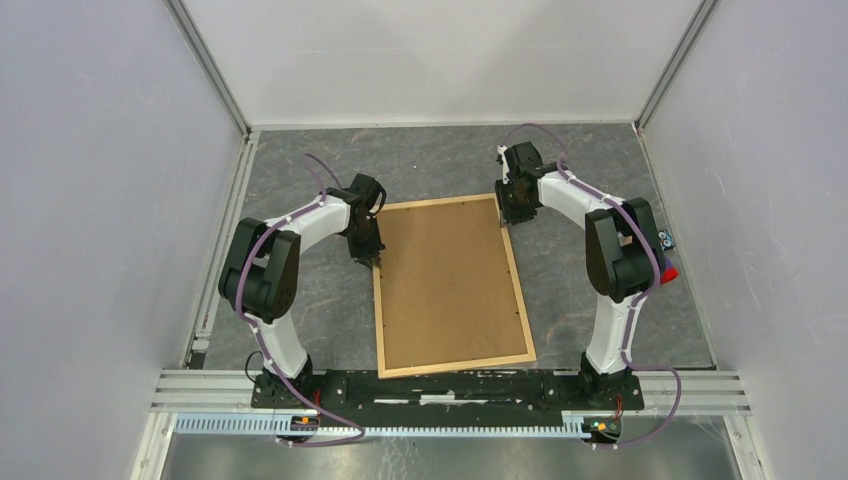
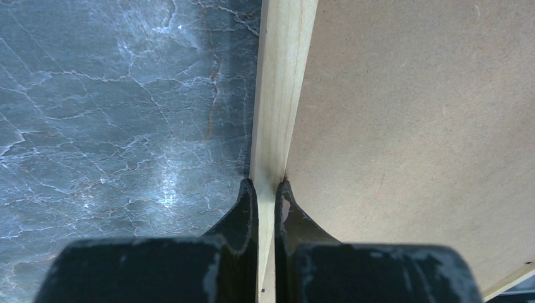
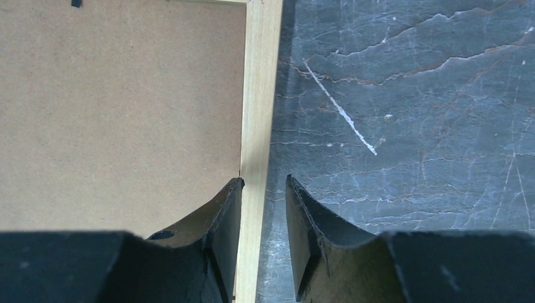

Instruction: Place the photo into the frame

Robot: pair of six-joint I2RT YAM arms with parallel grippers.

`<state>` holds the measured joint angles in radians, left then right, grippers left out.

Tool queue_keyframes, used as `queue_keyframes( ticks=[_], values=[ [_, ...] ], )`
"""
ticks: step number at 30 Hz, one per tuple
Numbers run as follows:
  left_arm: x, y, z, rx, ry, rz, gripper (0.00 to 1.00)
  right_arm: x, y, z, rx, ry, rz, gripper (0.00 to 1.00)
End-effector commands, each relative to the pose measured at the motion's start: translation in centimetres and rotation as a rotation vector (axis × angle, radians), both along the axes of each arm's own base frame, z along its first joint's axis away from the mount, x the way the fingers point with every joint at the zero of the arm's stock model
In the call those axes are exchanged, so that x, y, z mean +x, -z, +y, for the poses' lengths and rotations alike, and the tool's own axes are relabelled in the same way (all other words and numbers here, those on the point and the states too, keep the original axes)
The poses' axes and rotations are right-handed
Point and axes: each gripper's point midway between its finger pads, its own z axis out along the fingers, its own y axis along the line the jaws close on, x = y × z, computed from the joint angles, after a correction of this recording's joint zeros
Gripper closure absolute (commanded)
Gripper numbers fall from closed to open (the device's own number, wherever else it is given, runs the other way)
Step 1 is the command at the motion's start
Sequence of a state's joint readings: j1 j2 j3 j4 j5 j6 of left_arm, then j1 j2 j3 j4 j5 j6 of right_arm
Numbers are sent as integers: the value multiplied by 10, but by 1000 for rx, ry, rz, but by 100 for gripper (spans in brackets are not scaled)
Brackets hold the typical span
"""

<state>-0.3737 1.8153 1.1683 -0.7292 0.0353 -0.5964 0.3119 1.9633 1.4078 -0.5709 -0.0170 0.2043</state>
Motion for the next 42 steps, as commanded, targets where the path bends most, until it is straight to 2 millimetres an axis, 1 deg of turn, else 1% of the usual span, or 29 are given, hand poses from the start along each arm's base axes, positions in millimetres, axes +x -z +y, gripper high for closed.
queue_keyframes(
  ticks=[1, 6, 8, 11, 16, 17, 28, 32, 35, 42],
  values=[
    [1, 19, 1, 37, -9, 13, 98, 6, 2, -6, -42, 21, -8, 63],
    [1, 19, 1, 37, -6, 15, 98, 4, 8, -6, -42, 16, 6, 63],
    [1, 20, 1, 37, -7, 15, 98, 4, 7, -2, -24, 3, 3, 63],
    [1, 20, 1, 38, -7, 16, 98, 8, 2, 0, -14, 6, -14, 62],
    [1, 21, 0, 39, -5, 16, 98, 8, 4, -1, -16, 5, -8, 61],
    [1, 21, 1, 39, -5, 17, 98, 6, 4, 3, 5, -7, 0, 61],
    [0, 21, 0, 38, -3, 19, 98, 5, 3, 6, 20, -13, -2, 61],
    [0, 21, 0, 39, -4, 18, 98, 4, 5, 0, -11, 4, 3, 61],
    [0, 21, 0, 39, -3, 18, 98, 5, 6, -10, -58, 30, -3, 62],
    [0, 21, -1, 38, -2, 17, 98, 1, 20, -14, -88, 36, 31, 62]
  ],
)
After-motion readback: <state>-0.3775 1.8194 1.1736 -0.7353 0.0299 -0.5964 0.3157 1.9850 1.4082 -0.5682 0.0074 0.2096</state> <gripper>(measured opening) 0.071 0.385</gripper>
